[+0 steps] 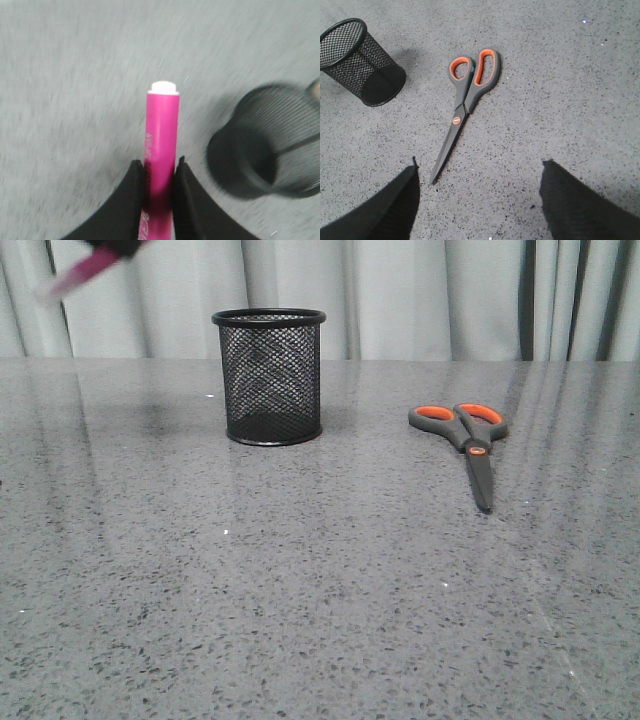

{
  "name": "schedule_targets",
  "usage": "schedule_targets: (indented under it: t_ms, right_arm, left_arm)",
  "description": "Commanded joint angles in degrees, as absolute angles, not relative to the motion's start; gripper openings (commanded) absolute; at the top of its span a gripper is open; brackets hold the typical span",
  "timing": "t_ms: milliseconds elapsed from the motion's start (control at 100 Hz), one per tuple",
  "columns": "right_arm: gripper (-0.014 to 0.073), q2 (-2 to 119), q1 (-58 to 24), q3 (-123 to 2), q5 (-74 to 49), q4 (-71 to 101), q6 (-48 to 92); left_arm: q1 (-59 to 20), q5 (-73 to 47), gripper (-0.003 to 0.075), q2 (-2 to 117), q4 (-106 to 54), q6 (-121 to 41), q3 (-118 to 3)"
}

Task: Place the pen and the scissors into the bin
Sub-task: 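Lift the pink highlighter with the left gripper over the mesh cup, then lower the highlighter into the mesh cup and open the left gripper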

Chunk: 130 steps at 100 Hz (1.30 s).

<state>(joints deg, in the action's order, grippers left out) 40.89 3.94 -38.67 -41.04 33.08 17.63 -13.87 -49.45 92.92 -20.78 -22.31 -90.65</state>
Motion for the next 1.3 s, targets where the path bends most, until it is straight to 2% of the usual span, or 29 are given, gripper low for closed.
schedule_targets:
  t_ms: [0,270,540,1290]
  right_arm:
    - [0.0463,41.1,3.9,-40.6,-38.2,34.8,18.3]
    - [0.0463,41.1,3.9,-40.6,-39.4,34.8,18.3]
    - [0.0463,41.1,3.9,-40.6,-39.5,34.8,18.3]
    - [0.0463,41.1,3.9,-40.6,-39.5,34.8,18.3]
  left_arm:
    - [-14.2,-43.5,-0.0022,89.0,-31.3,-28.6,-92.4]
    - [-17.3,-34.1,-0.0022,88.9,-56.2,-50.4,-86.0]
    - [-23.6,-24.5,-0.0022,89.8,-71.9,-69.2,-81.6]
    - [-25.0,-24.5,-0.0022,98.5,-73.4,-69.5,-81.6]
